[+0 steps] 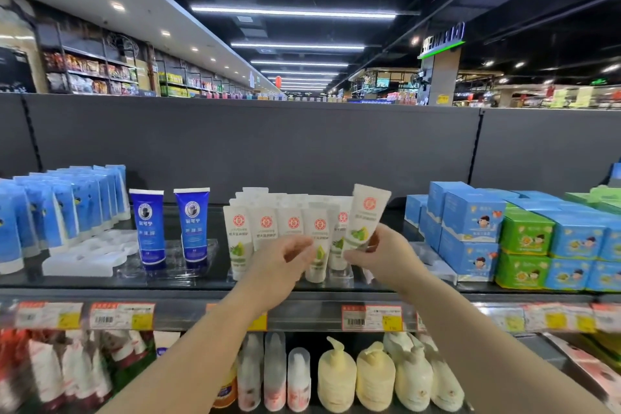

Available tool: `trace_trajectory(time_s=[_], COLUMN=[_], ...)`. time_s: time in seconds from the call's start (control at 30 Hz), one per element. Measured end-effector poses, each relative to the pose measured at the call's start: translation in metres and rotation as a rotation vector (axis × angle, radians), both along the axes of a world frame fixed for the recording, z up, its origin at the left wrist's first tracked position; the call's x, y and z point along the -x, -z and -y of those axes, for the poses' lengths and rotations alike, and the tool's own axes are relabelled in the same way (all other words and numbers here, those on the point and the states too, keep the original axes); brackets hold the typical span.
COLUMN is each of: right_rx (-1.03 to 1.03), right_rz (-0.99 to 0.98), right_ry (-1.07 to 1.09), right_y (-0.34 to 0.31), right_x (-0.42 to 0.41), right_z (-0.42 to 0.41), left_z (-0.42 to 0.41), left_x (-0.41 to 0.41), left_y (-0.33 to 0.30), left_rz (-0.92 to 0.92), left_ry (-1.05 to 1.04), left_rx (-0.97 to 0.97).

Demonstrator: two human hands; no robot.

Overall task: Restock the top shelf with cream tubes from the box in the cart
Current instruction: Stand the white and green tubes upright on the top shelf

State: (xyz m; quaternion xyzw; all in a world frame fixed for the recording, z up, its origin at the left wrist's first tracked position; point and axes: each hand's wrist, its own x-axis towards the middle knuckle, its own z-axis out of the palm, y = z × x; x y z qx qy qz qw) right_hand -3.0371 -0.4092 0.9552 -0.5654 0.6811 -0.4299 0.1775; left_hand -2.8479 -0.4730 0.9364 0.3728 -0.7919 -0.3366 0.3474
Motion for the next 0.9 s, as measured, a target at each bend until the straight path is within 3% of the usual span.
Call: trace_trajectory(time_s=[0.17, 0.4, 0.9], right_rx=[-0.083, -0.195, -0.392], right_rz=[-0.120, -0.323, -0.531], right_ry=[0.007, 0.049, 0.074], right_y=[0.013, 0.021, 0.015], right_x=[0.003, -0.002, -0.003], right_z=[0.014, 0.028, 0.032], left_z=[0.004, 0.007, 0.012], left_x=[-0.012, -0.014, -0.009], left_y=[0.027, 0.028, 0.030], left_rz=[0.302, 0.297, 0.355], left_ry=[-0.074, -0.063, -0.093], left_rx=[0.211, 0.202, 0.236])
